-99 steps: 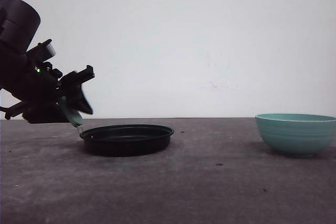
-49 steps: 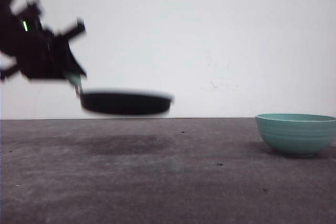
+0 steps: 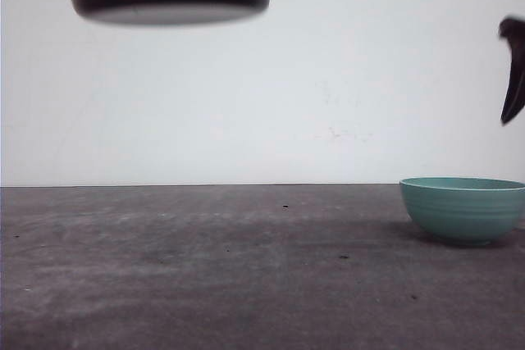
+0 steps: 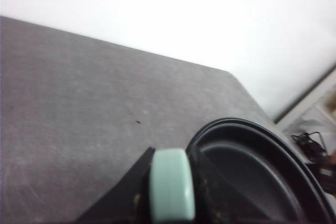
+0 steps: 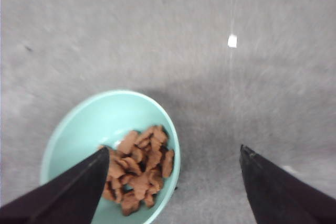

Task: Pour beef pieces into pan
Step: 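Lift the black pan with the left gripper toward the bowl, then grasp the rim of the mint-green bowl with the right gripper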

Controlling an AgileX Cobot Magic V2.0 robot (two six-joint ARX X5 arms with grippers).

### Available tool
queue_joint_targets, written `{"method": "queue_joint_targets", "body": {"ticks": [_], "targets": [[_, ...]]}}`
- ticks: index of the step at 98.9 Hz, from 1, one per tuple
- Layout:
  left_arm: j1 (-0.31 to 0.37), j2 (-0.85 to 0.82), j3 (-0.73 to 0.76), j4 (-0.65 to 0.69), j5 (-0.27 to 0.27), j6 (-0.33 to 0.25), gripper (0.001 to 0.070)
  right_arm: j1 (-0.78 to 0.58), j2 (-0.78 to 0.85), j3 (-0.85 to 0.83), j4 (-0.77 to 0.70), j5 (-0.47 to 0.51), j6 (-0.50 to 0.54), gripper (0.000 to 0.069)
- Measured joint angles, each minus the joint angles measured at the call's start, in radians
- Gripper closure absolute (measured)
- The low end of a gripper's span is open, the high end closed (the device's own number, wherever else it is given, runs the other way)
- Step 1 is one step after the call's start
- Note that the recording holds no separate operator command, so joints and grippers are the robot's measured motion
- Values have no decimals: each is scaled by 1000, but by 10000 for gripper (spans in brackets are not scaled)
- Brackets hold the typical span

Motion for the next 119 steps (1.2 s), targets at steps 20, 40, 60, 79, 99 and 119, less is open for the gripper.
{"method": "queue_joint_targets", "body": {"ticks": [20,40,60,79,99,119], "targets": [[-22,-150,0,-105,16,-5,653,0,150,0,64,-52,10,206],[-24,-235,0,-171,19,-7,653,2,235,0,125,-59,28,268],[-24,-254,0,-193,24,-23,653,2,290,2,172,-59,55,408],[-24,-253,0,-196,45,-35,653,2,327,2,188,-56,79,561],[-24,-253,0,-219,45,-42,653,3,327,2,219,-60,102,666],[-24,-252,0,-219,45,-41,653,3,291,24,179,-99,105,669]]}}
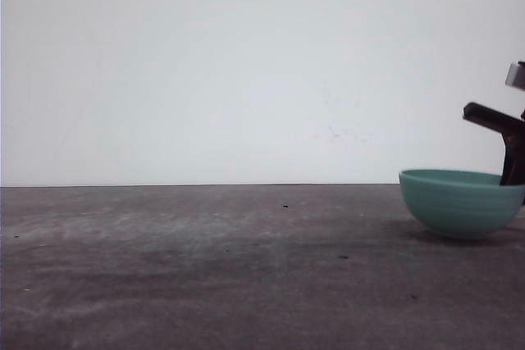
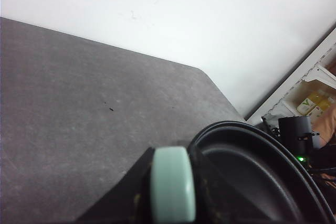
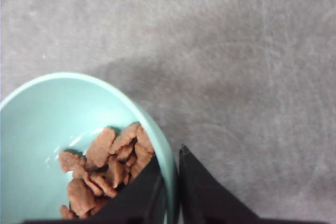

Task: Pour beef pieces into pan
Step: 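Grasp the rim of the mint-green bowl with the right gripper, then lift the bowl over the held pan and tip the beef cubes in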

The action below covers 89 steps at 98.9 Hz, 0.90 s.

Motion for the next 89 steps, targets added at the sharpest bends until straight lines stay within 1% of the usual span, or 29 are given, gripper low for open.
{"method": "queue_joint_targets", "body": {"ticks": [17,25,43,57,70,89], "targets": [[0,44,0,-10,-2,2,654,27,-108,90,-79,-8,-13,669],[0,87,0,-22,-2,18,654,60,-171,147,-131,-9,-31,669],[0,219,0,-17,-6,51,654,191,-266,280,-237,5,-84,669],[0,317,0,24,-5,71,654,334,-280,369,-270,65,-134,669],[-14,389,0,92,4,76,654,497,-280,426,-265,187,-216,669],[-30,407,0,173,22,69,654,718,-276,430,-215,438,-388,669]]}}
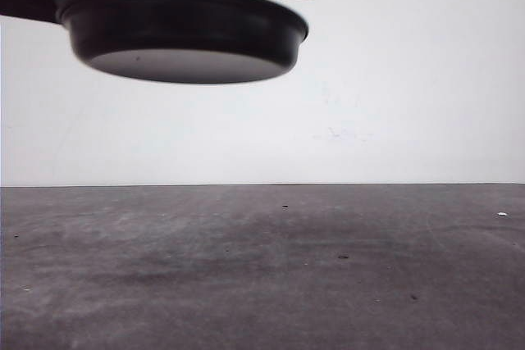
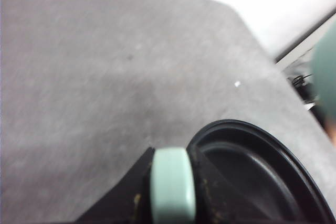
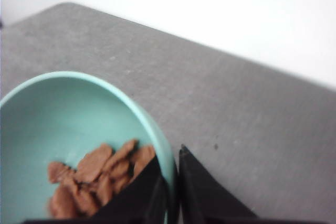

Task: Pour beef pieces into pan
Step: 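Lift the bowl over the held pan and tip the beef cubes in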

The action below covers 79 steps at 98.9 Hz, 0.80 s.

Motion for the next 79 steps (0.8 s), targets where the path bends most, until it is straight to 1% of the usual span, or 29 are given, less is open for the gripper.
{"method": "queue_joint_targets", "body": {"ticks": [9,15,24,32,43,59,79], "targets": [[0,0,0,17,7,-17,654,79,13,0,47,123,-89,670],[0,0,0,27,24,-29,654,124,26,0,81,210,-158,670],[-1,0,0,38,45,-50,654,185,45,0,133,320,-283,670],[-1,0,0,41,58,-64,654,233,62,0,179,389,-412,670],[-1,0,0,41,63,-76,654,291,83,0,216,414,-607,670],[-1,0,11,32,75,-77,654,367,97,0,237,454,-897,671],[-1,0,65,18,83,-77,654,448,97,0,292,566,-1206,672]]}}
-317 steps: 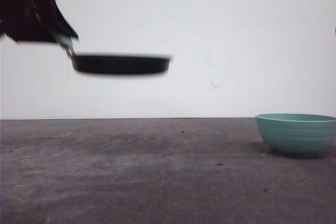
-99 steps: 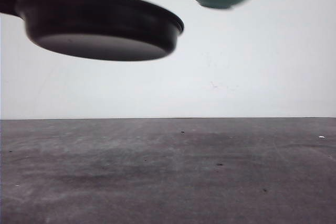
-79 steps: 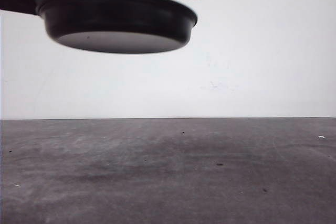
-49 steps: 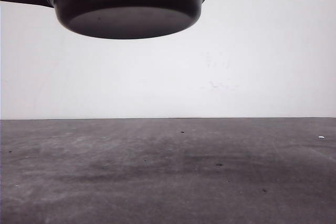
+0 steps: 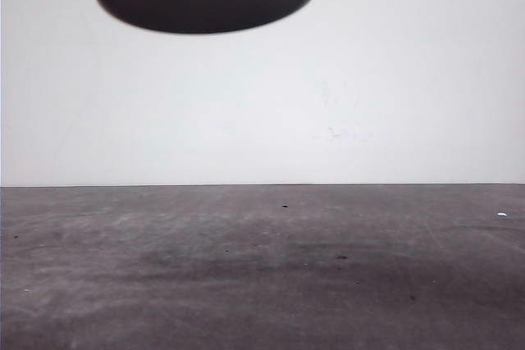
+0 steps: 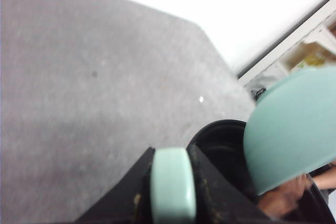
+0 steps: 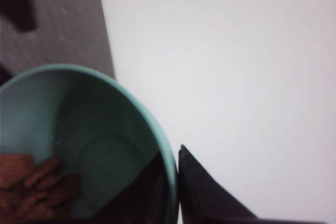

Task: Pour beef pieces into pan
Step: 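Lift the bowl over the held pan and tip the beef cubes in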

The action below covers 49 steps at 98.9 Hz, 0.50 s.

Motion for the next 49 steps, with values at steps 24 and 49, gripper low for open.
{"method": "queue_joint_targets", "body": {"ticks": [24,49], "targets": [[-3,0,2,-8,28,-7,654,72,0,0,170,34,-313,672],[-6,0,2,-35,43,-7,654,84,0,0,254,36,-470,672]]}}
